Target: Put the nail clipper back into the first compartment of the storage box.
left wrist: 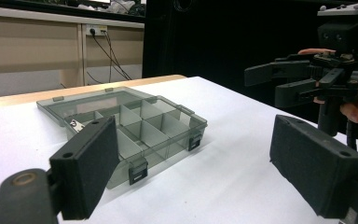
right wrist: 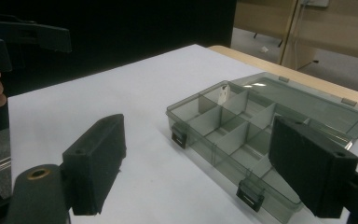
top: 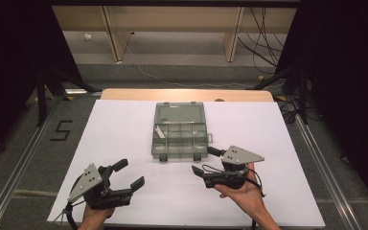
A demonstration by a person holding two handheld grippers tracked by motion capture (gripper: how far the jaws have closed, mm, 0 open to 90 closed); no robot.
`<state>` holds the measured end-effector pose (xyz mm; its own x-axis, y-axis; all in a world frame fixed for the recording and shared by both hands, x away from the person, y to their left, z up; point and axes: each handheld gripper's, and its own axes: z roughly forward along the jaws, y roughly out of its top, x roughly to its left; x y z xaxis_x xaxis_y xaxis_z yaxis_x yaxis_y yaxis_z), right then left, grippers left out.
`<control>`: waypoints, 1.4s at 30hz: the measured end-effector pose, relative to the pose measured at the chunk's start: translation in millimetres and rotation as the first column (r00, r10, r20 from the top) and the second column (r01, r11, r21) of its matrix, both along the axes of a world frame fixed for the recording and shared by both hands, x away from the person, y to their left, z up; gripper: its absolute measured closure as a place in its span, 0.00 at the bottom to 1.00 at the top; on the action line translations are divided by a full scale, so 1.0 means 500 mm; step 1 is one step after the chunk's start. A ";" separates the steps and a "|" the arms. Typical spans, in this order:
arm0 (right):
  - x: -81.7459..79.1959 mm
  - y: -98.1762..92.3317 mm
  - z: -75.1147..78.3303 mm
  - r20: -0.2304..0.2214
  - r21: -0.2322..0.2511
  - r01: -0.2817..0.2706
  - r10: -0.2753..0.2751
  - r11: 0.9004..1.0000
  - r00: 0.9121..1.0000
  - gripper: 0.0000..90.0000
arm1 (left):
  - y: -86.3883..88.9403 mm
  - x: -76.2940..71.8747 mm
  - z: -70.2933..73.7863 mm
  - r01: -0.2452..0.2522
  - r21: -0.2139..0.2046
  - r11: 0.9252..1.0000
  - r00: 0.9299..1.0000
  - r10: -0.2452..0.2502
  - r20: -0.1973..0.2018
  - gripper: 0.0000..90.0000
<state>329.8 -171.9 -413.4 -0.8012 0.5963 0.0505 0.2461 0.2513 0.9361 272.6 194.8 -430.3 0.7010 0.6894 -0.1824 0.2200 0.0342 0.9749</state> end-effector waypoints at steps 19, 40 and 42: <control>-0.033 -0.037 -0.021 0.007 -0.018 0.011 -0.011 1.000 1.000 0.22 | -0.001 -0.002 0.001 0.002 0.002 1.000 1.000 -0.002 -0.002 0.17; -0.056 -0.056 -0.035 0.011 0.001 0.025 -0.025 1.000 1.000 0.21 | -0.002 -0.002 0.001 0.004 0.005 1.000 1.000 -0.004 -0.002 0.17; -0.055 -0.056 -0.035 0.014 0.001 0.026 -0.026 1.000 1.000 0.21 | -0.002 -0.002 0.001 0.005 0.006 1.000 1.000 -0.005 -0.001 0.17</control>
<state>302.2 -199.8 -431.0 -0.7860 0.6169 0.0404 0.2398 0.2441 0.9396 271.8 193.9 -430.0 0.7039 0.6873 -0.1795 0.2216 0.0276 0.9747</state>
